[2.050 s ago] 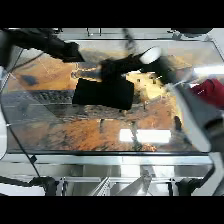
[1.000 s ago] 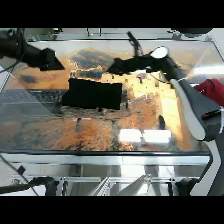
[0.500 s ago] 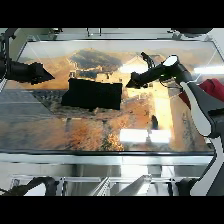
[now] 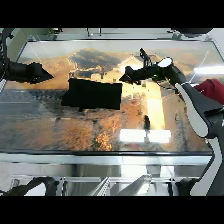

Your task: Fold the shirts.

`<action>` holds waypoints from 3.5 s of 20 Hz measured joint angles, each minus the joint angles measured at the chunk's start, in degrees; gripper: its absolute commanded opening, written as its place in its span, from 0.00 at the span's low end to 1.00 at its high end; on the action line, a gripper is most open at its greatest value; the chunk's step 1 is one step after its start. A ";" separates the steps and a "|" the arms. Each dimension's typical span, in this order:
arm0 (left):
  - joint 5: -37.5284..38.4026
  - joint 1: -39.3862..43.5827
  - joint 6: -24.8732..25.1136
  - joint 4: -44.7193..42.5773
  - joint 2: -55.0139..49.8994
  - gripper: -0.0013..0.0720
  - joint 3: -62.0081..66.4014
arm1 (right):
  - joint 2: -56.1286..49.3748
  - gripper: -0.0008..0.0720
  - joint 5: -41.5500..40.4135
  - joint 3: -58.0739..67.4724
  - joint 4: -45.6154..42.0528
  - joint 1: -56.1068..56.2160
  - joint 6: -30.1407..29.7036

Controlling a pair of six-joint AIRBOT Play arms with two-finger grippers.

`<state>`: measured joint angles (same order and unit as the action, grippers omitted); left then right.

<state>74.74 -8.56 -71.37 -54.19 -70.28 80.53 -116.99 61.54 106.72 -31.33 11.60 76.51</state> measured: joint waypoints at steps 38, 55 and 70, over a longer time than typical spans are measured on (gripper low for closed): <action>0.92 0.00 0.92 0.00 -0.13 0.04 -0.02 | 25.35 0.04 -30.18 -17.03 -0.79 -10.36 -4.59; 1.73 0.00 0.72 0.24 -0.13 0.04 -0.02 | 42.21 0.04 2.67 -17.03 -37.22 -45.92 40.46; 2.21 0.04 0.87 0.87 -4.96 0.04 -0.02 | 52.96 0.04 21.33 -29.16 -60.48 -48.30 51.45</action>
<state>76.95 -8.51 -70.50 -53.32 -75.24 80.51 -64.03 82.87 77.56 -91.81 -36.71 127.96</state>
